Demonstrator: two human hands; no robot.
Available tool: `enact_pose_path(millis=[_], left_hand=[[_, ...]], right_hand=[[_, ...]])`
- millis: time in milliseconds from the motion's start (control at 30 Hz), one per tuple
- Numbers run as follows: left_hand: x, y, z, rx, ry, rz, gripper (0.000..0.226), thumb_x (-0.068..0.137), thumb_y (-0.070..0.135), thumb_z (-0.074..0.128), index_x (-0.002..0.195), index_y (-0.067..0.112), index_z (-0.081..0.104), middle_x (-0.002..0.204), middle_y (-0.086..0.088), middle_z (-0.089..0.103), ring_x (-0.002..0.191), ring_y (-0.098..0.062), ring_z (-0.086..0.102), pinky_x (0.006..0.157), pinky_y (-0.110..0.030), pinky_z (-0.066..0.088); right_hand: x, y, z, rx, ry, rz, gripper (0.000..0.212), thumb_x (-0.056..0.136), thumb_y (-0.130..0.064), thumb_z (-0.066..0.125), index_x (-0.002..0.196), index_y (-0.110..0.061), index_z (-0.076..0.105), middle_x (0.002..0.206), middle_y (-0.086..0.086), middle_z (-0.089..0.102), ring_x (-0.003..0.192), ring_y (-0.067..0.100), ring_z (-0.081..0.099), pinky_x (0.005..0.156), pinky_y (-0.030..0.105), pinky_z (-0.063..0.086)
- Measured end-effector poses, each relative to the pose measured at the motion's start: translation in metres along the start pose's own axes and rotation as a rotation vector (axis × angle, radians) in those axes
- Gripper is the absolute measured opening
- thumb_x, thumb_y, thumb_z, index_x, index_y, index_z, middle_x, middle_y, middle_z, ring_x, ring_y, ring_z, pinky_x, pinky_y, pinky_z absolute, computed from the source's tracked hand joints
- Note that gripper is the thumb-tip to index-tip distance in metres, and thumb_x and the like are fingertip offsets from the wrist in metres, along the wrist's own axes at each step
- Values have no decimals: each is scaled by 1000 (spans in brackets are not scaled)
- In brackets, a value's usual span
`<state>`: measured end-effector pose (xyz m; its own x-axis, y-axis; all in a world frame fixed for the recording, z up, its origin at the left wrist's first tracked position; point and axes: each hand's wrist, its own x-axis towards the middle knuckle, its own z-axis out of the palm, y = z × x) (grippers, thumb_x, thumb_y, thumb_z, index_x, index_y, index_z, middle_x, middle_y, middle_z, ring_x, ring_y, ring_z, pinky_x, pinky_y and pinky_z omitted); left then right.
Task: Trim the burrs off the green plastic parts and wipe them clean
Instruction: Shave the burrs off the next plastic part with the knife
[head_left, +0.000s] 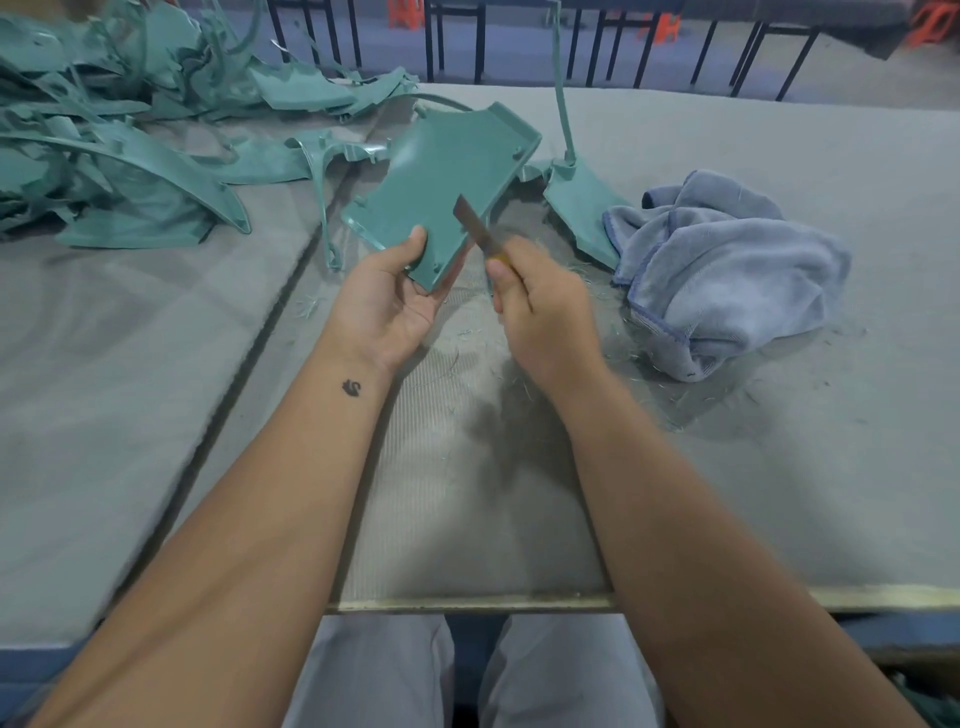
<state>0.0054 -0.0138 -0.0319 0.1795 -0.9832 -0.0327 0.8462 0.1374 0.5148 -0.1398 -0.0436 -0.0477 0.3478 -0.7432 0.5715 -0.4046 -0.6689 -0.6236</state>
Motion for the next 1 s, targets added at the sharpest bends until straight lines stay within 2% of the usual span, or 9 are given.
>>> enact_pose_path(millis=[200, 300, 400, 567, 700, 800, 867, 933, 1000], left_hand=[[-1, 1, -4, 82, 73, -16, 19, 100, 1, 41, 110, -2, 57, 96, -20, 71, 86, -30, 70, 87, -40, 56], [-2, 1, -4, 92, 53, -31, 22, 99, 0, 42, 115, -2, 57, 103, -20, 70, 89, -30, 71, 81, -39, 60], [-2, -1, -3, 105, 58, -28, 25, 99, -1, 43, 119, -1, 56, 108, -20, 69, 90, -30, 70, 73, -38, 61], [-3, 1, -4, 133, 66, -35, 26, 98, 0, 43, 122, -1, 54, 101, -20, 71, 84, -27, 72, 79, -36, 59], [-1, 1, -3, 118, 62, -39, 31, 100, 1, 41, 129, 0, 51, 111, -19, 65, 92, -29, 67, 85, -39, 56], [-2, 1, -4, 104, 62, -45, 22, 100, 1, 41, 116, -1, 56, 98, -20, 70, 82, -29, 71, 84, -39, 56], [-4, 2, -4, 75, 44, -52, 20, 99, 1, 41, 112, -1, 57, 95, -21, 71, 78, -31, 72, 80, -40, 58], [-4, 3, -5, 41, 23, -63, 24, 99, 0, 42, 119, -1, 55, 102, -22, 70, 82, -32, 72, 78, -41, 60], [-4, 3, -5, 24, 19, -72, 28, 98, 1, 43, 124, -2, 53, 104, -22, 69, 82, -32, 72, 77, -40, 60]], right_hand=[[-3, 2, -1, -140, -121, -99, 14, 98, -22, 49, 87, -24, 56, 63, 5, 54, 60, 30, 50, 59, 45, 47], [-2, 2, -2, -42, -30, -28, 20, 100, -23, 45, 82, -33, 46, 63, 1, 51, 60, 27, 49, 58, 46, 46], [1, 6, -6, 56, 65, 41, 22, 101, -21, 42, 79, -28, 42, 64, 7, 51, 60, 29, 48, 59, 52, 45], [-2, 6, 5, -36, -169, -65, 18, 99, -26, 46, 100, -33, 62, 62, -8, 49, 60, 24, 49, 58, 41, 47], [2, 9, -2, 129, -1, 39, 29, 100, -23, 45, 74, -36, 42, 63, 7, 51, 60, 32, 49, 59, 49, 46], [-2, 6, 4, -58, -135, -53, 25, 98, -28, 45, 78, -43, 46, 60, -8, 52, 64, 22, 55, 80, 40, 38], [0, 5, 5, -57, -95, -6, 30, 99, -29, 45, 75, -47, 46, 63, -11, 53, 72, 20, 58, 91, 40, 32], [2, 7, -1, 55, 15, 76, 33, 99, -26, 46, 71, -43, 46, 66, -11, 54, 74, 21, 58, 95, 50, 38], [2, 9, -4, 38, -8, 63, 32, 100, -27, 45, 73, -43, 45, 69, -10, 57, 78, 20, 57, 95, 44, 33]])
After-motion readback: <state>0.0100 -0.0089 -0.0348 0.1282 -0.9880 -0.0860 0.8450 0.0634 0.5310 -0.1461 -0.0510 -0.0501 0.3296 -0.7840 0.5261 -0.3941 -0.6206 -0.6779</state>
